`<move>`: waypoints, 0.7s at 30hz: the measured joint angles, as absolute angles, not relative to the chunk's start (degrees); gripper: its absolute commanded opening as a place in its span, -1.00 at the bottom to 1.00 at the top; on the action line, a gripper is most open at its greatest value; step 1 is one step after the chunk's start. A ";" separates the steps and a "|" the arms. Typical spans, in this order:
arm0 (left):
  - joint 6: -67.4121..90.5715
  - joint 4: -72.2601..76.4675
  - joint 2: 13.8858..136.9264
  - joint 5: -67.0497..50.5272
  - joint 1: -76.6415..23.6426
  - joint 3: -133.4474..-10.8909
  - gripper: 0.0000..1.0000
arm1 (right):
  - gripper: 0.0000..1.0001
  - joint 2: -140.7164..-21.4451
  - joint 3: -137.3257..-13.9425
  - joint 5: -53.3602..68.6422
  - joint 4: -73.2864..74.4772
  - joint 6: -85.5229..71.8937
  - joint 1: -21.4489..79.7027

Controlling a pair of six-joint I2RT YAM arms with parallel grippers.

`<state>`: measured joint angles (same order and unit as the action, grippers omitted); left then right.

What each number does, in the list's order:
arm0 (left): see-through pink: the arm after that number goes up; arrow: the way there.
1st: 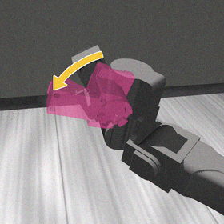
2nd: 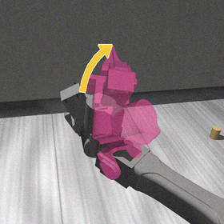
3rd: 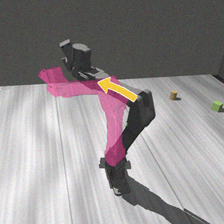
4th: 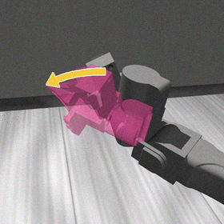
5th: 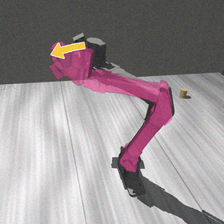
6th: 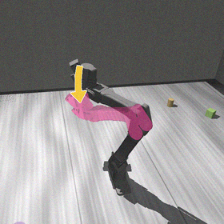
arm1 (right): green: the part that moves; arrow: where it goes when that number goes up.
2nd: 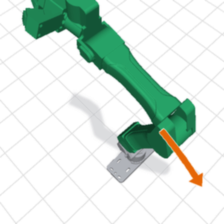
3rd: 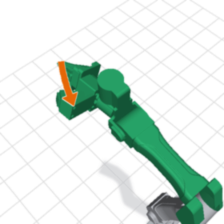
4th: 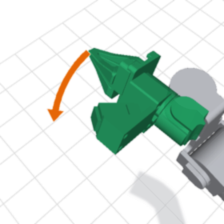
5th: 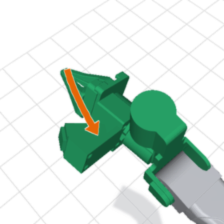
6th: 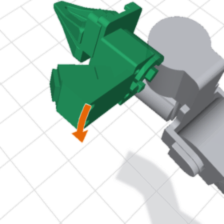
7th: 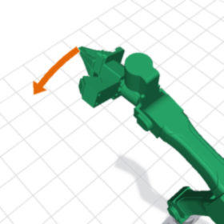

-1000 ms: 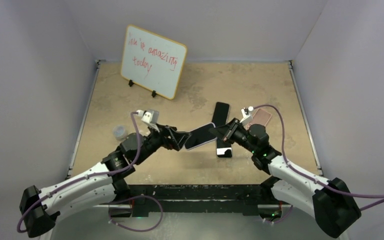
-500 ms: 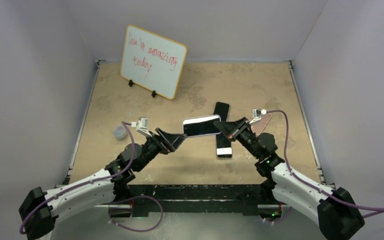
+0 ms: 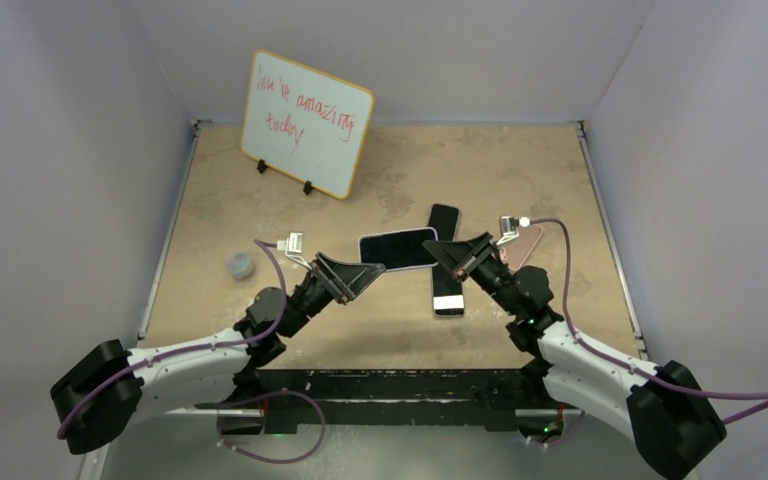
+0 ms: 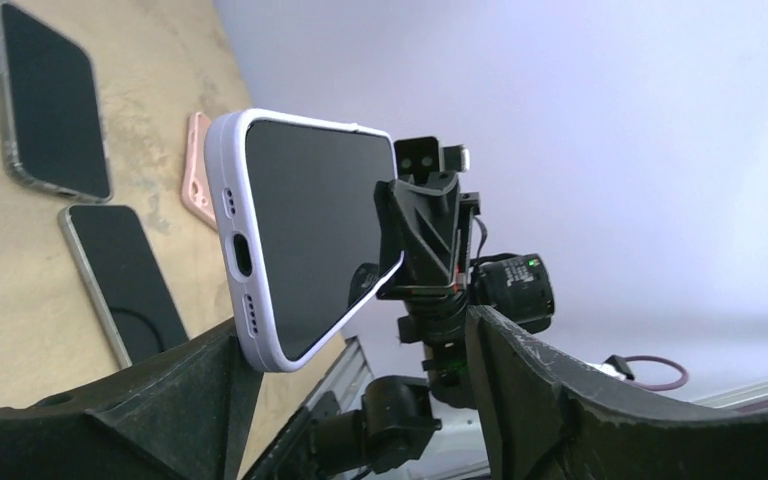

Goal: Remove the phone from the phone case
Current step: Adjust the phone.

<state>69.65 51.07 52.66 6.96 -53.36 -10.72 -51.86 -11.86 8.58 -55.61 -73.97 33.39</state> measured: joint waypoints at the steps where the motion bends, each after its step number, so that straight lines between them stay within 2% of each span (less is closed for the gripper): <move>1: 69.73 51.86 52.69 7.05 -53.36 -10.72 0.40 | -1.00 -51.86 -11.86 8.64 -56.05 -74.11 33.39; 10: 69.91 56.58 54.81 7.90 -53.36 -10.72 0.06 | -1.00 -52.99 -11.84 10.76 -59.88 -75.92 33.65; 16: 70.83 62.11 59.44 7.81 -53.36 -10.72 -0.49 | -1.00 -55.46 -11.62 12.64 -63.46 -77.54 34.09; 19: 70.98 63.75 60.60 7.70 -53.36 -10.72 -0.91 | -1.00 -55.51 -11.62 13.15 -63.96 -77.34 34.13; 20: 71.44 64.23 60.64 7.70 -53.36 -10.72 -1.00 | -1.00 -55.46 -11.62 13.26 -64.05 -76.95 34.13; 21: 72.01 64.75 60.51 7.73 -53.36 -10.68 -1.00 | -0.97 -55.31 -11.62 13.43 -64.12 -76.55 34.13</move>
<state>72.01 64.75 60.51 7.73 -53.36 -10.68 -55.31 -11.62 13.43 -64.12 -76.55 34.13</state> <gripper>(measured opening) 0.131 0.133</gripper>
